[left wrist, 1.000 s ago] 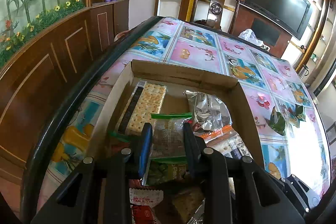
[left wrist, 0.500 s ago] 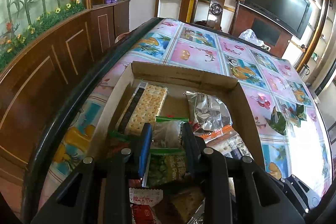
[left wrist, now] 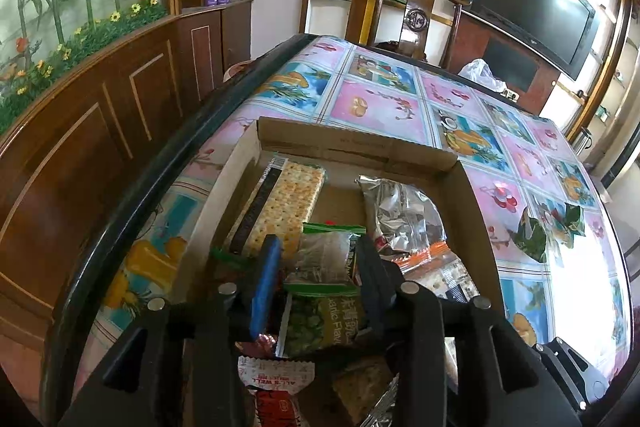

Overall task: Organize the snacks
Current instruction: 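Release the clear packet with the left tool while the right releases the biscuit pack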

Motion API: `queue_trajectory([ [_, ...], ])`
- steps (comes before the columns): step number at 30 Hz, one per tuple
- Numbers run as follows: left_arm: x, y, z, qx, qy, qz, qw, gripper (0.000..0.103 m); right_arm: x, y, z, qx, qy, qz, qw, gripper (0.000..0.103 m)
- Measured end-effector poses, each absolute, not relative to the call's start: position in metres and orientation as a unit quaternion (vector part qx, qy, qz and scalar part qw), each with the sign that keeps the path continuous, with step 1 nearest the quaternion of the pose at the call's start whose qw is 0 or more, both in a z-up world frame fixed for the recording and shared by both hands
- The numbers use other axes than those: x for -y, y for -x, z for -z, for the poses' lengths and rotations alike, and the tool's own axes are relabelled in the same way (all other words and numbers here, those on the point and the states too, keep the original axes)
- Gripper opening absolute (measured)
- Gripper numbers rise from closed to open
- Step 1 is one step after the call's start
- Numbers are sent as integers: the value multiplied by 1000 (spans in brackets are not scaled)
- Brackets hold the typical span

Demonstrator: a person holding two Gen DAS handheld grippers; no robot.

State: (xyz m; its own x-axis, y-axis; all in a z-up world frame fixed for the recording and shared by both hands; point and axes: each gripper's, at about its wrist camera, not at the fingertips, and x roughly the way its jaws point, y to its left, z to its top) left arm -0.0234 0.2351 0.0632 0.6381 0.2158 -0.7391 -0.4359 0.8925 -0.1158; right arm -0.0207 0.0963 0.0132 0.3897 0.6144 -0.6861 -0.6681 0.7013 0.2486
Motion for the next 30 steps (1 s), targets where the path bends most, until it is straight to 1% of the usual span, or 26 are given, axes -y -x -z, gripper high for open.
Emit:
queue_trajectory([
  [4, -236, 24, -63, -383, 145, -184, 893, 41, -96, 21, -13, -396, 34, -385, 833, 60],
  [6, -238, 25, -64, -382, 144, -189, 893, 45, -96, 21, -13, -396, 34, -385, 833, 60],
  [10, -238, 25, -64, -378, 140, -194, 894, 49, -96, 21, -13, -396, 34, -385, 833, 60],
  [15, -240, 26, -65, -373, 148, -198, 894, 58, -96, 22, -14, -395, 34, -385, 833, 60],
  [19, -241, 26, -65, -372, 148, -199, 895, 59, -96, 23, -15, -391, 39, -385, 835, 60],
  [25, -243, 28, -67, -365, 152, -206, 895, 66, -91, 25, -21, -376, 41, -385, 842, 61],
  [27, -243, 29, -68, -363, 154, -205, 896, 69, -90, 26, -23, -370, 40, -387, 844, 61],
  [30, -241, 29, -69, -360, 152, -206, 897, 71, -87, 26, -27, -359, 38, -387, 849, 61],
])
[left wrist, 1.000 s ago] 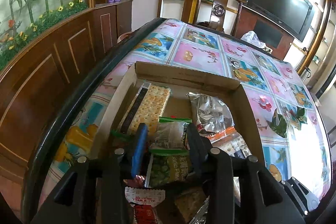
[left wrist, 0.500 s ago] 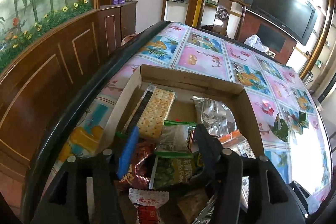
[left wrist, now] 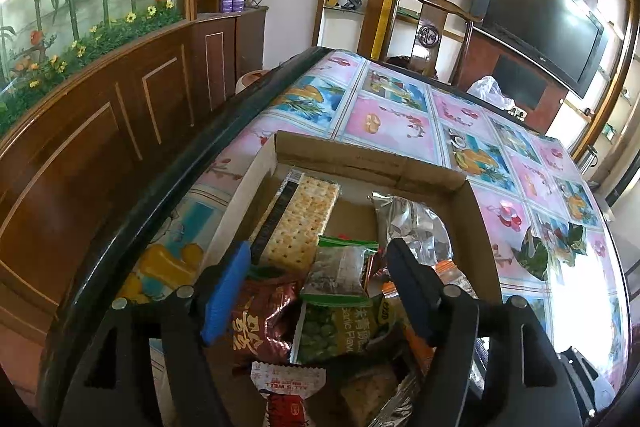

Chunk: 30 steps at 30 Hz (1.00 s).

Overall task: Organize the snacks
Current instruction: 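Release the clear packet with the left tool while the right releases the biscuit pack, then move both tools back to the green packets on the table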

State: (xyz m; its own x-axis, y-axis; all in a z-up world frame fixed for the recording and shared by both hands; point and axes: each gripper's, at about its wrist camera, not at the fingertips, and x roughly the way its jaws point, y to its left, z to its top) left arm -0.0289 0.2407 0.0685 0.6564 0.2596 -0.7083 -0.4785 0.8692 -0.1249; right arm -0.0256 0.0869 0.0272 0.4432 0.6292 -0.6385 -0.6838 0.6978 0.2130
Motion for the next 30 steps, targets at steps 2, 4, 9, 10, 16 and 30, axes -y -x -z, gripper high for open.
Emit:
queue_trajectory([
  [2, -241, 29, -69, -359, 154, -205, 898, 71, -82, 24, -31, -351, 33, -383, 854, 61],
  [4, -241, 29, -69, -359, 154, -205, 898, 71, -78, 22, -32, -351, 25, -381, 855, 61],
  [9, -240, 27, -68, -360, 152, -207, 897, 71, -60, 9, -35, -353, -4, -364, 862, 61],
  [10, -239, 27, -67, -360, 151, -207, 897, 71, -57, 8, -35, -354, -8, -361, 863, 61],
  [16, -239, 27, -68, -356, 153, -205, 899, 72, -30, -9, -41, -344, -26, -329, 879, 60],
  [30, -169, 5, -121, -366, 160, -31, 916, 71, 157, -82, -47, -345, -175, -143, 911, 60],
])
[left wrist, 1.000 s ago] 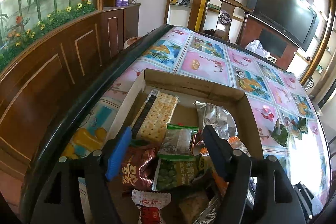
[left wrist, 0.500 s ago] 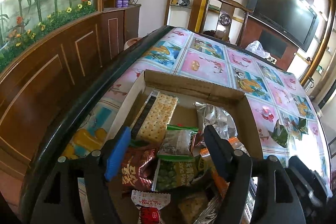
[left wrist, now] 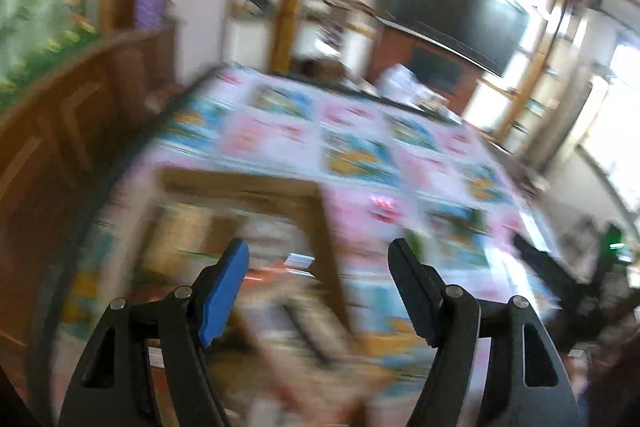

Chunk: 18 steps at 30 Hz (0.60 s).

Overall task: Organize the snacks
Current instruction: 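Move both tools back to the green packets on the table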

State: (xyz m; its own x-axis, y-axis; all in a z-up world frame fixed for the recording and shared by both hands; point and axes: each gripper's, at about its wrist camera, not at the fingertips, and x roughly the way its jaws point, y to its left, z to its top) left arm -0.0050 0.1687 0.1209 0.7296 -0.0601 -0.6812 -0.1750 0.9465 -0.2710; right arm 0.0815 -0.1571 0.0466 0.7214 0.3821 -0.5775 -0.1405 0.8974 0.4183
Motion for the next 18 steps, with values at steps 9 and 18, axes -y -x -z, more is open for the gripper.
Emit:
queue_trajectory([
  [9, -100, -99, -75, -480, 186, -25, 857, 70, 186, -75, -54, -334, -198, -132, 912, 60],
  [18, -73, -149, -24, -528, 202, -56, 823, 42, 206, -76, -56, -327, -223, -137, 908, 60],
])
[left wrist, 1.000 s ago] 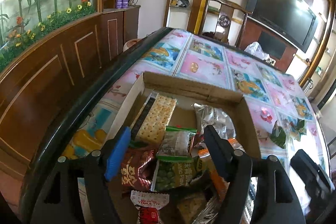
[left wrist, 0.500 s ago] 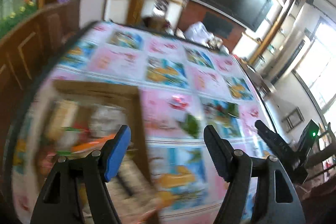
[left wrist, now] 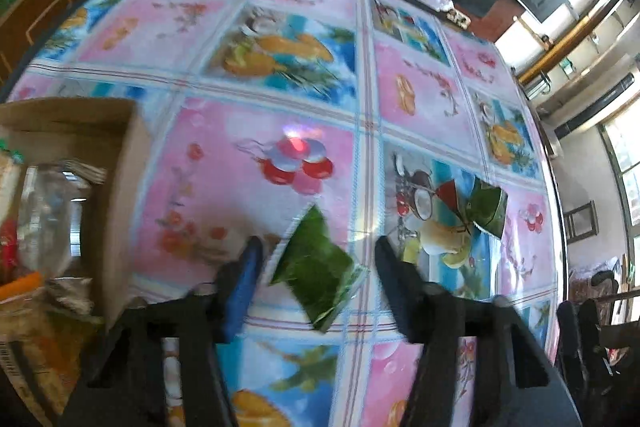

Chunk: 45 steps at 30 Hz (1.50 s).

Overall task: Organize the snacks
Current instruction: 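Move both tools back to the green packets on the table, then grasp a green packet with the right tool while the left grasps another green packet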

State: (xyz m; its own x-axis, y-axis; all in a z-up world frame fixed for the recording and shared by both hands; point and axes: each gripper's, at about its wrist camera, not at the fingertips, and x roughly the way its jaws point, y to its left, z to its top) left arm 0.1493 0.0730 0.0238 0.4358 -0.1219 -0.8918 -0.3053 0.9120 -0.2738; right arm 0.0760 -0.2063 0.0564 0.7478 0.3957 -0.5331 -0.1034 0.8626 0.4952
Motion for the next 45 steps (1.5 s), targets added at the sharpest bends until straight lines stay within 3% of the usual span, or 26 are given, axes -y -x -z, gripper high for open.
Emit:
queue_trajectory([
  [9, -39, -111, -21, -513, 139, -31, 846, 39, 219, -96, -53, -332, -230, -120, 907, 60],
  [14, -29, -63, -20, -491, 115, 13, 863, 39, 202, -136, -32, -385, -217, -144, 885, 60],
  [21, -17, -54, -17, -460, 67, 20, 885, 39, 154, -182, -17, -424, -151, -146, 881, 60],
  [23, -16, -55, -17, -458, 57, 19, 887, 39, 142, -190, -10, -434, -131, -134, 881, 54],
  [25, -16, -55, -17, -459, 58, 20, 886, 39, 127, -194, -3, -448, -82, -120, 882, 35],
  [30, -15, -52, -19, -456, 51, 22, 888, 35, 123, -176, -8, -426, -36, -107, 897, 28],
  [45, -14, -38, -44, -400, 19, 0, 916, 35, 114, -121, -55, -367, -66, -171, 912, 29],
])
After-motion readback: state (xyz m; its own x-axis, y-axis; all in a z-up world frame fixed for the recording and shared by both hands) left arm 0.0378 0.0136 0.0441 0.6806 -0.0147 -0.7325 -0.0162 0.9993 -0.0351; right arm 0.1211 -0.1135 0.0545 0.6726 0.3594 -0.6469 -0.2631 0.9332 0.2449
